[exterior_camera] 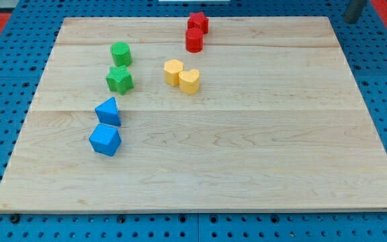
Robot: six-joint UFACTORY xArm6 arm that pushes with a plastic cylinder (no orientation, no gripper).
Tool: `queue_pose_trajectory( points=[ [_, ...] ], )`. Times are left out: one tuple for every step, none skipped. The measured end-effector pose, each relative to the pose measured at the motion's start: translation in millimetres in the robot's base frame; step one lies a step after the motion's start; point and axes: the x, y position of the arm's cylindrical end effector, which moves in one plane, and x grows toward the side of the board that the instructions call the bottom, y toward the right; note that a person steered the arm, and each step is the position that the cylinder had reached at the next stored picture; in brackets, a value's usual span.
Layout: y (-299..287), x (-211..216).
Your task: Separate both the yellow blocks from each other
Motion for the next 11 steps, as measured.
queue_pose_trajectory(
  points=[
    [0, 0],
    [-7, 11],
    [-82, 67],
    [-180, 109],
    [-231, 170],
    [-231, 173],
    [-248, 116],
    [-304, 110],
    [-375, 138],
    [-355, 197],
    [-288, 250]
  ],
)
